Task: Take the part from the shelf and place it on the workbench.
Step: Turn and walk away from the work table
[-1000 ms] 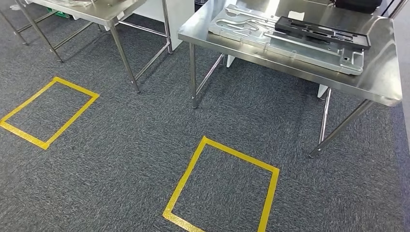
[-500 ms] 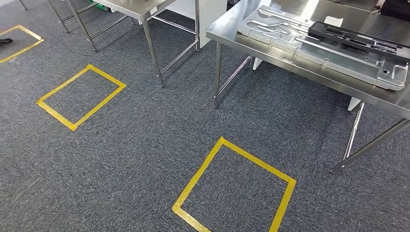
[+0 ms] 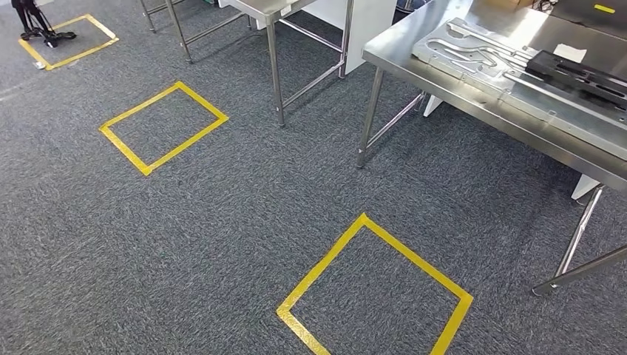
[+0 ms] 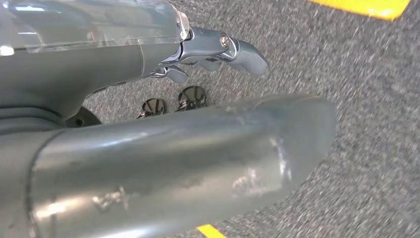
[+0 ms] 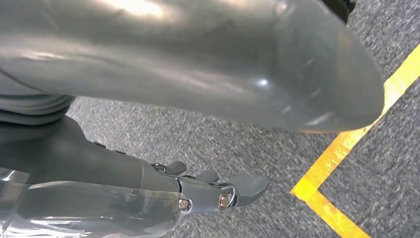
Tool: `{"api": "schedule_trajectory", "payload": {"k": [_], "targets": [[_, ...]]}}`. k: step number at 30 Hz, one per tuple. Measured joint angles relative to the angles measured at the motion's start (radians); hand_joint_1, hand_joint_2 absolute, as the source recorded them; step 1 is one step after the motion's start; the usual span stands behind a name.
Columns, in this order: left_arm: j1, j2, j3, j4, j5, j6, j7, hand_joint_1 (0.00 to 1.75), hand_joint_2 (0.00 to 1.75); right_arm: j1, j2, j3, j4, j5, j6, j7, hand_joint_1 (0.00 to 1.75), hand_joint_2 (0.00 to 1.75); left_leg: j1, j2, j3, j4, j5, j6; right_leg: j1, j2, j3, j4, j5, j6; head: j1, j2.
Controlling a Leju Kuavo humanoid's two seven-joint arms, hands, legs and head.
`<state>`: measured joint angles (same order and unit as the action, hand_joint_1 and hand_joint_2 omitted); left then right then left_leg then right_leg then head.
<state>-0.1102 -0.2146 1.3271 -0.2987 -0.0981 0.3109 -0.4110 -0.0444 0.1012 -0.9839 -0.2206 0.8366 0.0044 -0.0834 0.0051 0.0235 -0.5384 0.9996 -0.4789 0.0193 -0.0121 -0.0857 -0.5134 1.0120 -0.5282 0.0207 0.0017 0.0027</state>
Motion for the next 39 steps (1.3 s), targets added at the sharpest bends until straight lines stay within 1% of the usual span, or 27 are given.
{"api": "schedule_trajectory", "payload": {"k": [2,3,4,5,6,7,8,10,12,14,16,18,19,20,21,22,24,26,27,29,31,33,35,36,37,38,39], "targets": [[-0.002,0.0,0.0,0.0,0.0,0.0,0.0,0.0,0.0,0.002,0.0,0.0,0.0,0.0,0.0,0.0,0.0,0.0,0.004,-0.015,0.002,-0.007,0.009,0.012,-0.004,0.048,-0.034,0.077,-0.052,0.008,0.004,0.0],[-0.003,0.0,0.0,0.0,0.0,0.0,0.0,0.0,0.0,0.003,0.0,0.0,0.0,0.0,0.0,0.0,0.0,0.0,0.003,-0.024,-0.001,-0.007,0.011,0.015,-0.004,0.068,-0.067,0.145,-0.087,0.01,0.006,0.0],[-0.003,0.001,0.0,0.0,0.0,0.0,0.0,0.0,0.0,0.004,0.0,0.0,0.001,0.0,0.0,0.0,0.0,0.0,0.002,-0.033,-0.003,-0.007,0.012,0.017,-0.004,0.077,-0.101,0.213,-0.115,0.012,0.007,0.0],[-0.003,0.001,0.0,0.0,0.0,0.0,0.0,0.0,0.0,0.005,0.0,0.0,0.001,0.0,0.0,0.001,0.0,0.0,0.001,-0.044,-0.004,-0.006,0.012,0.018,-0.004,0.081,-0.127,0.261,-0.125,0.013,0.007,0.0],[-0.002,0.001,0.0,0.0,0.0,0.0,0.0,0.0,0.0,0.005,0.0,0.0,0.001,0.0,0.0,0.001,0.0,0.0,0.001,-0.055,-0.004,-0.005,0.012,0.018,-0.004,0.082,-0.135,0.272,-0.115,0.012,0.007,0.0],[-0.002,0.001,0.0,0.0,0.0,0.0,0.0,0.0,0.0,0.006,0.0,0.0,0.002,0.0,0.0,0.001,0.0,0.0,0.001,-0.067,-0.004,-0.004,0.012,0.017,-0.004,0.085,-0.124,0.24,-0.084,0.01,0.007,0.0],[-0.002,0.0,0.0,0.0,0.0,0.0,0.0,0.0,0.0,0.006,0.0,0.0,0.002,0.0,0.0,0.001,0.0,0.0,0.001,-0.079,-0.003,-0.002,0.011,0.016,-0.004,0.092,-0.097,0.177,-0.043,0.007,0.008,0.0],[-0.003,0.0,0.0,0.0,0.0,0.0,0.0,0.0,0.0,0.008,-0.001,0.0,0.002,0.0,0.0,0.001,0.0,0.0,-0.001,-0.101,-0.005,0.003,0.009,0.009,-0.003,0.126,-0.041,0.049,0.012,-0.003,0.007,0.0],[-0.003,-0.001,0.0,0.0,0.0,0.0,0.0,0.0,0.0,0.007,-0.002,0.0,0.002,0.0,0.0,0.002,0.0,0.0,-0.001,-0.117,-0.01,0.006,0.01,-0.003,0.0,0.143,-0.022,0.002,0.021,-0.013,0.007,0.0],[-0.001,0.0,0.0,0.0,0.0,0.0,0.0,0.0,0.0,0.003,-0.001,0.0,0.002,0.0,0.0,0.001,0.0,0.0,0.002,-0.124,-0.015,0.007,0.011,-0.015,0.0,0.126,-0.02,-0.005,0.026,-0.023,0.007,0.0],[0.0,0.0,0.0,0.0,0.0,0.0,0.0,0.0,0.0,0.002,0.0,0.0,0.002,0.0,0.0,0.001,0.0,0.0,0.001,-0.092,-0.032,0.042,-0.014,-0.024,-0.003,0.104,-0.015,-0.015,0.031,-0.038,0.004,0.0],[-0.003,0.0,0.0,0.0,0.0,0.0,0.0,0.0,0.0,0.006,0.0,0.0,0.002,0.0,0.0,0.001,0.0,0.0,0.002,-0.049,-0.083,0.151,-0.077,-0.031,-0.003,0.081,-0.014,-0.02,0.032,-0.048,0.0,0.0],[-0.004,0.0,0.0,0.0,0.0,0.0,0.0,0.0,0.0,0.008,0.0,0.0,0.002,0.0,0.0,0.002,0.0,0.0,0.005,-0.04,-0.115,0.219,-0.108,-0.035,-0.002,0.069,-0.014,-0.02,0.032,-0.05,-0.002,0.0],[-0.003,0.0,0.0,0.0,0.0,0.0,0.0,0.0,0.0,0.009,0.0,0.0,0.002,0.0,0.0,0.002,0.0,0.0,0.007,-0.036,-0.139,0.271,-0.125,-0.039,-0.001,0.058,-0.015,-0.019,0.031,-0.05,-0.002,0.0],[-0.002,0.0,0.0,0.0,0.0,0.0,0.0,0.0,0.0,0.009,0.0,0.0,0.002,0.0,0.0,0.002,0.0,0.0,0.01,-0.033,-0.146,0.289,-0.124,-0.042,0.0,0.048,-0.015,-0.018,0.03,-0.05,-0.002,0.0],[-0.001,0.0,0.0,0.0,0.0,0.0,0.0,0.0,0.0,0.009,0.0,0.0,0.002,0.0,0.0,0.002,0.0,0.0,0.012,-0.03,-0.133,0.268,-0.104,-0.044,0.0,0.038,-0.014,-0.017,0.029,-0.048,-0.002,0.0],[0.0,0.0,0.0,0.0,0.0,0.0,0.0,0.0,0.0,0.008,0.0,0.0,0.002,0.0,0.0,0.001,0.0,0.0,0.015,-0.011,-0.061,0.132,-0.041,-0.043,-0.001,0.022,-0.011,-0.014,0.025,-0.042,-0.002,0.0],[-0.002,0.001,0.0,0.0,0.0,0.0,0.0,0.0,0.0,0.008,0.0,0.0,0.002,0.0,0.0,0.001,0.0,0.0,0.011,0.005,-0.008,0.026,-0.008,-0.036,0.002,0.01,-0.008,-0.01,0.02,-0.03,-0.001,0.0],[-0.003,0.001,0.0,0.0,0.0,0.0,0.0,0.0,0.0,0.007,0.0,0.0,0.002,0.0,0.0,0.001,0.0,0.0,0.009,0.007,-0.001,0.009,-0.006,-0.031,0.004,0.005,-0.006,-0.009,0.019,-0.023,0.0,0.0],[-0.001,0.002,0.0,0.0,0.0,0.0,0.0,0.0,0.0,0.003,0.0,0.0,0.002,0.0,0.0,0.001,0.0,0.0,0.006,-0.006,-0.003,0.007,-0.002,-0.018,0.004,-0.002,-0.003,-0.011,0.019,-0.01,0.0,0.0],[-0.001,0.002,0.0,0.0,0.0,0.0,0.0,0.0,0.0,0.001,0.0,0.0,0.002,0.0,0.0,0.001,0.0,0.0,0.008,-0.017,-0.001,-0.001,0.007,-0.004,-0.001,0.021,-0.01,0.011,-0.002,0.002,0.002,0.0],[-0.003,0.002,0.0,0.0,0.0,0.0,0.0,0.0,0.0,0.003,0.0,0.0,0.002,0.0,0.0,0.001,0.0,0.0,0.009,-0.027,-0.003,-0.005,0.014,0.007,-0.004,0.063,-0.057,0.111,-0.065,0.009,0.007,0.0],[-0.003,0.002,0.0,0.0,0.002,0.0,0.004,0.0,0.0,0.005,0.0,0.001,0.002,0.005,0.0,0.003,0.0,0.0,0.005,-0.04,-0.008,-0.005,0.016,0.01,-0.003,0.08,-0.123,0.244,-0.122,0.009,0.008,0.0],[-0.002,0.002,0.002,0.0,0.006,0.001,0.014,0.0,0.0,0.006,0.0,0.003,0.002,0.014,0.001,0.005,0.0,0.0,0.002,-0.049,-0.009,-0.005,0.016,0.011,-0.003,0.081,-0.14,0.276,-0.124,0.008,0.008,0.0],[-0.002,0.003,0.004,0.001,0.013,0.002,0.028,0.0,0.0,0.008,0.0,0.008,0.002,0.028,0.003,0.01,0.0,0.0,0.0,-0.06,-0.008,-0.004,0.016,0.011,-0.002,0.083,-0.136,0.265,-0.104,0.004,0.008,0.0],[-0.002,0.004,0.008,0.002,0.019,0.002,0.043,0.0,0.0,0.011,-0.001,0.015,0.002,0.043,0.004,0.014,0.0,0.0,-0.002,-0.072,-0.007,-0.004,0.016,0.011,0.0,0.088,-0.114,0.216,-0.068,-0.002,0.008,0.0],[-0.002,0.004,0.011,0.004,0.024,0.001,0.055,0.0,0.0,0.014,-0.003,0.022,0.002,0.056,0.006,0.019,0.0,0.0,-0.002,-0.083,-0.005,-0.004,0.016,0.011,0.002,0.103,-0.079,0.143,-0.027,-0.01,0.008,0.0]]}}
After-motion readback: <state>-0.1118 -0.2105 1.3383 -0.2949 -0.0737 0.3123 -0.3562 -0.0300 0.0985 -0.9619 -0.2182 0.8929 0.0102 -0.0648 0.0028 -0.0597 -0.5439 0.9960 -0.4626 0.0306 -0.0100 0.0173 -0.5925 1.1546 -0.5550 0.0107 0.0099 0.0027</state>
